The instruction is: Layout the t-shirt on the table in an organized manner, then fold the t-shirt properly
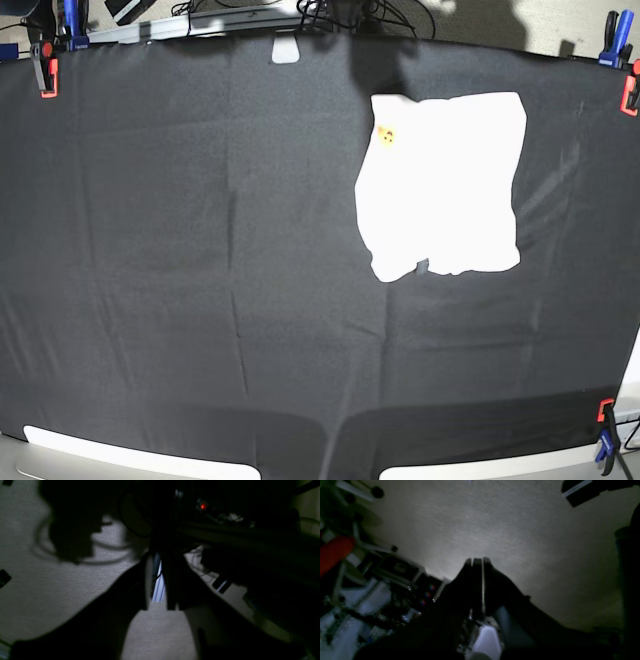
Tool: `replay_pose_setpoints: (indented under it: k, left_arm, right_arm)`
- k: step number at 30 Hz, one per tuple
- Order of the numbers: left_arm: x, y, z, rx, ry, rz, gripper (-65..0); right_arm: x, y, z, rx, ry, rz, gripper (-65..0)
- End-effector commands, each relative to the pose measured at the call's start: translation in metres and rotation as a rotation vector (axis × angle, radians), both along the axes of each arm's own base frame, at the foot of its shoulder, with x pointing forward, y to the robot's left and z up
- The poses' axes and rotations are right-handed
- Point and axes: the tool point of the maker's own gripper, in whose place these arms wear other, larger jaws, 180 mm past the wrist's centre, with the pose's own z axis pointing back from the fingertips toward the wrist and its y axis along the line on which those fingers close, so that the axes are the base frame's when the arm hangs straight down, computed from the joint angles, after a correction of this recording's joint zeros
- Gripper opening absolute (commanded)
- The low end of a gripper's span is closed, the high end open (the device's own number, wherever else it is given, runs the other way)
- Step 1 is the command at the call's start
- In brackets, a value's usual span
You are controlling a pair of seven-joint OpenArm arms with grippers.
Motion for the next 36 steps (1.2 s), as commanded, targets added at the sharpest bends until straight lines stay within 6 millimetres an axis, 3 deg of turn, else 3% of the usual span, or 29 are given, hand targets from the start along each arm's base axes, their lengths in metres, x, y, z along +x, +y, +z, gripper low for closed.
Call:
replay_pose_setpoints:
  k: [1, 4, 7, 11, 16, 20, 27, 36]
  left_arm:
    - [0.0, 0.004, 0.001, 0.001, -0.01, 0.01, -51.9]
    - [0.009, 0.002, -0.004, -0.009, -0.008, 0.024, -51.8]
    - [0.017, 0.0, -0.009, -0.014, -0.005, 0.038, -51.8]
    - [0.026, 0.005, -0.018, 0.036, 0.012, 0.064, -51.8]
    - [0.035, 0.0, -0.024, 0.064, 0.016, 0.086, -51.9]
    - [0.035, -0.006, -0.028, 0.113, 0.012, 0.12, -51.9]
    - [0.034, -0.032, -0.03, 0.076, 0.017, 0.136, -51.9]
    - [0.047, -0.036, -0.031, 0.081, 0.002, 0.097, -51.9]
  right_arm:
    - [0.0, -0.004, -0.002, -0.003, 0.014, 0.013, -65.0]
    - [0.016, 0.007, -0.013, 0.019, 0.006, 0.015, -55.4]
    - [0.049, 0.021, -0.027, 0.03, -0.089, -0.031, -47.8]
    - [0.096, 0.035, -0.043, 0.0, -0.257, -0.008, -46.7]
    - [0.136, 0.059, -0.05, 0.015, -0.399, -0.012, -46.7]
    - [0.149, 0.072, -0.05, 0.047, -0.464, -0.041, -46.8]
    - [0.15, 0.072, -0.05, 0.05, -0.467, -0.043, -46.8]
    - [0.152, 0.072, -0.049, 0.053, -0.478, -0.046, -46.8]
